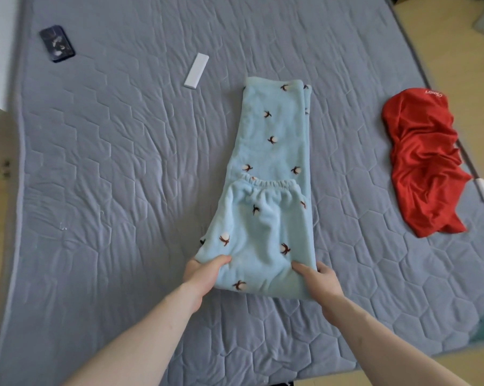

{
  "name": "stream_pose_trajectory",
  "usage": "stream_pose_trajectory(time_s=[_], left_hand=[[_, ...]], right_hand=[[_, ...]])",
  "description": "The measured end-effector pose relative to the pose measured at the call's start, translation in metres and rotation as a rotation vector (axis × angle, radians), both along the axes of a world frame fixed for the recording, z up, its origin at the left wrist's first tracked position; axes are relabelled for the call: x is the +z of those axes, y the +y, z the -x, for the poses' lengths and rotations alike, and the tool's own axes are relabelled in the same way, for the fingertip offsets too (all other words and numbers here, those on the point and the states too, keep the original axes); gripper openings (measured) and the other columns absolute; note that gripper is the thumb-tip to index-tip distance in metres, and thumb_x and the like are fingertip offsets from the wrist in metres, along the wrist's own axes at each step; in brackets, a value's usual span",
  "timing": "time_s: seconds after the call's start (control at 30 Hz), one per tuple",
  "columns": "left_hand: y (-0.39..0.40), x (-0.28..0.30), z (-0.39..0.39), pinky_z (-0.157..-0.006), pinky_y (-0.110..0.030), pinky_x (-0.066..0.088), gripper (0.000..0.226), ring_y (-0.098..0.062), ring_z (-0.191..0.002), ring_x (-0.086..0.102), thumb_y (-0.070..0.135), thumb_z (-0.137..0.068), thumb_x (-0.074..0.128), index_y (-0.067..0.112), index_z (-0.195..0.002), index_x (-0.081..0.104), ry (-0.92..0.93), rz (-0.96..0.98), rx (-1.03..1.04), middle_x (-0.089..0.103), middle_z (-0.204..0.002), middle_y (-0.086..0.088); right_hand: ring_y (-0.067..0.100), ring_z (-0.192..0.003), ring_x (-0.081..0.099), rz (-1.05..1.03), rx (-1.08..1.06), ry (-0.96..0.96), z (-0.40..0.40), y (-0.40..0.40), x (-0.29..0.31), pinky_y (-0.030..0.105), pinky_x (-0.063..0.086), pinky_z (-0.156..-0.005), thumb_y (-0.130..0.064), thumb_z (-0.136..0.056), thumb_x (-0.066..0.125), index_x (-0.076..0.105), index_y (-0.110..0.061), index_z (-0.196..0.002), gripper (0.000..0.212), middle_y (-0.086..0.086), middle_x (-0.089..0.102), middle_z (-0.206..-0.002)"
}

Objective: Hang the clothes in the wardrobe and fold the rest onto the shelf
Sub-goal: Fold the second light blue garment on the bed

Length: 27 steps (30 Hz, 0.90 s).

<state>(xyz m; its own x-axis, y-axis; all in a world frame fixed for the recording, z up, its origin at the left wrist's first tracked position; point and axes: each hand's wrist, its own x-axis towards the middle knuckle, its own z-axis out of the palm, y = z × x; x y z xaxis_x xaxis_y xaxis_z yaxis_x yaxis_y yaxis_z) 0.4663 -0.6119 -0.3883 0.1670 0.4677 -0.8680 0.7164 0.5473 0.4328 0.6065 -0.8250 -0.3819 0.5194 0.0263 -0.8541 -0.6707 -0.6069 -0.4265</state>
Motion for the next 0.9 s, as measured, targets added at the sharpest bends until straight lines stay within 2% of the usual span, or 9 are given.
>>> stream_pose_trajectory(time_s=[0.17,0.3,0.43,0.53,0.6,0.67,0.73,0.8,0.9], left_hand=[[-0.032,0.038,0.060,-0.061,-0.024,0.048,0.039,-0.016,-0.087,0.070,0.028,-0.077,0.087,0.015,-0.110,0.072,0.100,0.036,-0.037,0.075,-0.100,-0.001],[-0.057,0.070,0.114,-0.051,-0.021,0.043,0.042,-0.018,-0.083,0.070,0.039,-0.075,0.086,0.019,-0.109,0.072,0.197,0.141,-0.120,0.076,-0.097,-0.002],[-0.075,0.105,0.159,-0.049,-0.020,0.039,0.044,-0.018,-0.074,0.066,0.043,-0.073,0.085,0.020,-0.108,0.070,0.290,0.244,-0.245,0.075,-0.095,-0.002],[-0.078,0.130,0.177,-0.050,-0.023,0.039,0.049,-0.017,-0.072,0.063,0.047,-0.069,0.085,0.021,-0.108,0.070,0.332,0.280,-0.365,0.073,-0.097,-0.002],[-0.074,0.144,0.177,-0.052,-0.024,0.041,0.052,-0.018,-0.070,0.062,0.052,-0.066,0.084,0.023,-0.107,0.070,0.338,0.263,-0.429,0.073,-0.096,-0.001],[-0.064,0.157,0.165,-0.049,-0.024,0.044,0.059,-0.018,-0.070,0.065,0.057,-0.067,0.083,0.023,-0.110,0.064,0.320,0.199,-0.454,0.072,-0.100,-0.002],[-0.049,0.167,0.145,-0.046,-0.023,0.045,0.064,-0.018,-0.072,0.070,0.063,-0.070,0.079,0.023,-0.114,0.054,0.290,0.112,-0.463,0.070,-0.102,-0.003],[-0.031,0.172,0.119,-0.045,-0.024,0.047,0.061,-0.018,-0.068,0.071,0.067,-0.075,0.074,0.023,-0.112,0.055,0.251,0.037,-0.468,0.072,-0.097,-0.003],[-0.005,0.169,0.069,-0.043,-0.026,0.046,0.052,-0.020,-0.053,0.067,0.065,-0.081,0.070,0.018,-0.104,0.066,0.183,-0.053,-0.456,0.075,-0.079,-0.009]], right_hand=[[0.024,-0.090,0.069,0.041,0.021,0.133,0.066,-0.035,0.025,0.032,0.051,-0.065,-0.029,-0.091,0.071,0.068,-0.015,-0.115,0.028,0.006,0.072,-0.103],[0.025,-0.090,0.069,0.109,0.074,0.217,0.114,-0.067,0.053,0.031,0.051,-0.064,-0.032,-0.090,0.072,0.067,-0.015,-0.115,0.031,0.006,0.072,-0.103],[0.026,-0.087,0.071,0.158,0.093,0.373,0.147,-0.092,0.093,0.031,0.055,-0.061,-0.030,-0.090,0.073,0.066,-0.014,-0.109,0.026,0.010,0.072,-0.102],[0.028,-0.083,0.070,0.200,0.155,0.476,0.157,-0.106,0.117,0.034,0.058,-0.068,-0.028,-0.088,0.073,0.067,-0.011,-0.107,0.027,0.013,0.073,-0.100],[0.029,-0.082,0.069,0.201,0.178,0.496,0.156,-0.110,0.128,0.037,0.059,-0.071,-0.026,-0.086,0.072,0.069,-0.009,-0.110,0.029,0.014,0.073,-0.098],[0.028,-0.086,0.069,0.162,0.150,0.470,0.145,-0.107,0.137,0.035,0.060,-0.067,-0.025,-0.086,0.072,0.066,-0.010,-0.117,0.036,0.013,0.071,-0.104],[0.028,-0.096,0.070,0.096,0.103,0.403,0.125,-0.097,0.145,0.035,0.062,-0.065,-0.029,-0.085,0.073,0.057,-0.017,-0.127,0.046,0.009,0.066,-0.117],[0.027,-0.102,0.070,0.020,0.045,0.334,0.099,-0.082,0.153,0.037,0.063,-0.066,-0.034,-0.085,0.075,0.053,-0.031,-0.130,0.050,0.002,0.063,-0.122],[0.026,-0.097,0.070,-0.042,0.019,0.257,0.056,-0.056,0.157,0.035,0.061,-0.063,-0.035,-0.088,0.073,0.069,-0.030,-0.120,0.033,0.004,0.068,-0.116]])
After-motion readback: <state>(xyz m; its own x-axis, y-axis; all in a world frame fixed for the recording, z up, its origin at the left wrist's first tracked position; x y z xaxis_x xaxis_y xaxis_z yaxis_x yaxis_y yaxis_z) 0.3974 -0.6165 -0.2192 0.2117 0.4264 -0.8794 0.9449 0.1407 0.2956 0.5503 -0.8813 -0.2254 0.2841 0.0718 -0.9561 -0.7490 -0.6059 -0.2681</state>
